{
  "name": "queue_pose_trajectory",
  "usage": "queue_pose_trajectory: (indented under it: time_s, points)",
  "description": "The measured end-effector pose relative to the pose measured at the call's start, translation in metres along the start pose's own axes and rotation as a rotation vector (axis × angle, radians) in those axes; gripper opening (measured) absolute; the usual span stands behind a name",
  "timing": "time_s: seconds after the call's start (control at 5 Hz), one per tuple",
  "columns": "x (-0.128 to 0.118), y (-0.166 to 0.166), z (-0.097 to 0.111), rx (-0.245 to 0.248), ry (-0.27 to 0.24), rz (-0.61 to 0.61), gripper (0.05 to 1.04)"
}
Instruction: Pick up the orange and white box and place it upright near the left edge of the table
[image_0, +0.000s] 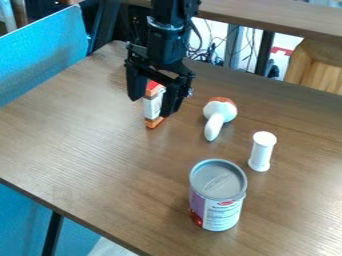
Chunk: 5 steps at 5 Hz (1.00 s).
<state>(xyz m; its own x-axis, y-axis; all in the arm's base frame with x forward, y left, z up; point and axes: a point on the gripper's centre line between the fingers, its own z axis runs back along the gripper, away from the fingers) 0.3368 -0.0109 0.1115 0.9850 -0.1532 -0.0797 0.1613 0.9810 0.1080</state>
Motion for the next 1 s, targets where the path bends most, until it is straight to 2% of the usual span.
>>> queue_pose_trajectory:
  time_s: [0.2,0.4,0.6,0.8,1.0]
  points:
    - [-0.001,-0.002,-0.012,-0.004,0.043,-0.004,1.001]
    - [0.015,0.006,-0.005,-0.035,0.064,0.018,1.001]
    - [0.027,0.028,0.004,-0.045,0.041,0.059,1.001]
    - [0.04,0.038,0.017,-0.018,0.016,0.071,1.001]
    - [0.046,0.044,0.014,-0.016,0.036,0.088,1.001]
